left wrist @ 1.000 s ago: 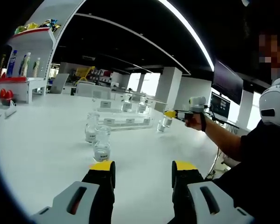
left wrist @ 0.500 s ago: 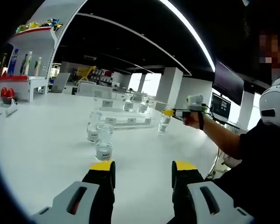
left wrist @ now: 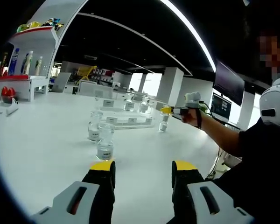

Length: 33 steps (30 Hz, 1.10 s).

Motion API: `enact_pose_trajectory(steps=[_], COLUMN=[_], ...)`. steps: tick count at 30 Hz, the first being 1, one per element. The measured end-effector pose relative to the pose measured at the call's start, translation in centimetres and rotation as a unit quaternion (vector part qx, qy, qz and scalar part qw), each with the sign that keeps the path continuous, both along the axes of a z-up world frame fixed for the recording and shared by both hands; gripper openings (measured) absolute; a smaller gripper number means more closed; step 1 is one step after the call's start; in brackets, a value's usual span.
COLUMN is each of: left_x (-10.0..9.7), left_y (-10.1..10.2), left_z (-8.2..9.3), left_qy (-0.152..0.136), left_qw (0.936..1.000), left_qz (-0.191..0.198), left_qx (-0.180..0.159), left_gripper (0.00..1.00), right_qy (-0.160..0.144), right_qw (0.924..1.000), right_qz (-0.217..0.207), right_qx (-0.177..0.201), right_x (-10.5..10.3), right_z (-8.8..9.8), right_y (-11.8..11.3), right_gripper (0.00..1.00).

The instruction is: Identify the label on the chemical reagent bottle, grasp the chemical reagent bottle, and place it in the designated position on the reagent rack

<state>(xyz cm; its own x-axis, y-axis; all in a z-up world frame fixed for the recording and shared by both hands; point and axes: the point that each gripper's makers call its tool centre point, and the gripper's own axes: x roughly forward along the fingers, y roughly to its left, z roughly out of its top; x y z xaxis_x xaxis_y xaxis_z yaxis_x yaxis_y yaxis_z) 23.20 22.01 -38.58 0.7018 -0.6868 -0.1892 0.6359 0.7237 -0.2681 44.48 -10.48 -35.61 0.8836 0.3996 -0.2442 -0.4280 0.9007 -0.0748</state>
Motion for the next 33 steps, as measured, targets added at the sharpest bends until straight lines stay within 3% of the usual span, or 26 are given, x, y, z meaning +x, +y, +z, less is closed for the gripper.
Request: enact_pose_trajectory(steps=[33], left_x=[0.0], left_y=[0.3], left_z=[-0.2], left_qy=[0.004], left_qw=[1.0], left_qz=[0.006], left_qx=[0.002], left_gripper=[0.49], right_qy=[0.01], right_qw=[0.9999], right_qz=[-0.003], right_qx=[-0.002], right_x=[3.9], right_z=[0.2], right_y=[0.0], right_gripper=[0.24])
